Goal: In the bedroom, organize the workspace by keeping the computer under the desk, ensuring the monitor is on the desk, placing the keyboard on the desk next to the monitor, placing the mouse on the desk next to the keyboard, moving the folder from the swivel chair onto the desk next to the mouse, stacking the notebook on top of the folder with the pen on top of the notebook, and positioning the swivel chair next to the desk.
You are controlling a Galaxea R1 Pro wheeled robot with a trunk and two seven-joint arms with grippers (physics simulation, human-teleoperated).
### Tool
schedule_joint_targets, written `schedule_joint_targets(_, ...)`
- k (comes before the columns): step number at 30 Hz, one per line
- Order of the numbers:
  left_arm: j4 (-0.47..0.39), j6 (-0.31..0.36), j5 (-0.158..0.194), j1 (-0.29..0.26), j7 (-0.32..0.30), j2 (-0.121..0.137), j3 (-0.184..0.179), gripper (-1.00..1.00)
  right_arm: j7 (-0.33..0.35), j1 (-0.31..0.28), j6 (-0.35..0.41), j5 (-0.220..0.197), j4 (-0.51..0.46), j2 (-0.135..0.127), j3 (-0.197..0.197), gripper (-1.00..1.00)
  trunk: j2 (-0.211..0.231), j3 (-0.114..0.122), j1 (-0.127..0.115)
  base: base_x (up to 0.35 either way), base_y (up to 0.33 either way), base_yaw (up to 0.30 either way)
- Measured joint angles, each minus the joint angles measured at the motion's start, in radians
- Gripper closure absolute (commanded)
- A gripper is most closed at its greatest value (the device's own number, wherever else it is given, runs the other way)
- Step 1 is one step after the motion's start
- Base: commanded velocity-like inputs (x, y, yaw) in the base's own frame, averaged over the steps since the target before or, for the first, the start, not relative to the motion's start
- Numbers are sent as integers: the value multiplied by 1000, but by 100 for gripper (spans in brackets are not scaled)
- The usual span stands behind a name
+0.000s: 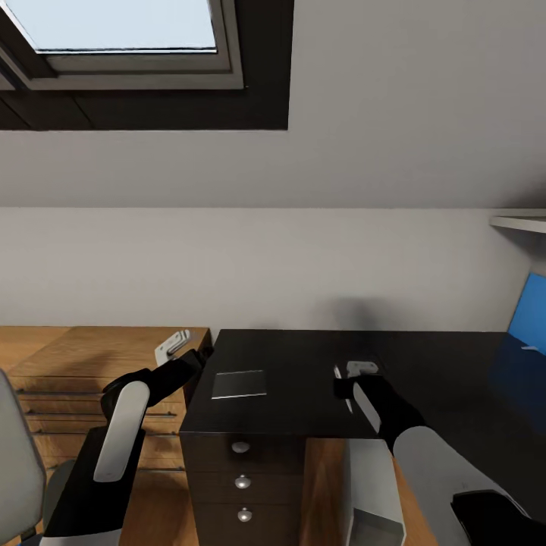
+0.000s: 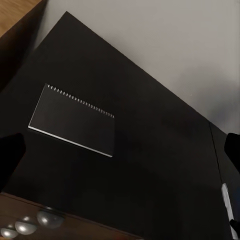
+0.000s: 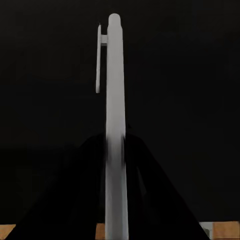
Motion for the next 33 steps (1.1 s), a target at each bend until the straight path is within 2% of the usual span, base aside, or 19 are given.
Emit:
schedule_joint_targets(6,0,0,1,0,-3,0,0,-100,-1,-24,-52,1,109,1,-2,100,0,0,0,0,0,0)
schedule_joint_targets(8,0,-1,1,0,-3,-1,0,-100,-1,-34,-97,1,154,1,-2,100,0,0,0,0,0,0)
schedule_joint_targets(12,0,-4,0,7,-3,1,-10,-100,-2,-41,-129,0,185,3,-2,100,0,0,0,138,0,0)
schedule_joint_targets(20,1,-7,-1,24,-2,1,-5,-100,-2,-47,-132,1,210,6,-2,100,0,0,0,254,0,0)
schedule_joint_targets(33,0,0,1,26,2,-1,-7,-100,-3,-50,-131,0,277,13,-7,100,0,0,0,22,0,0)
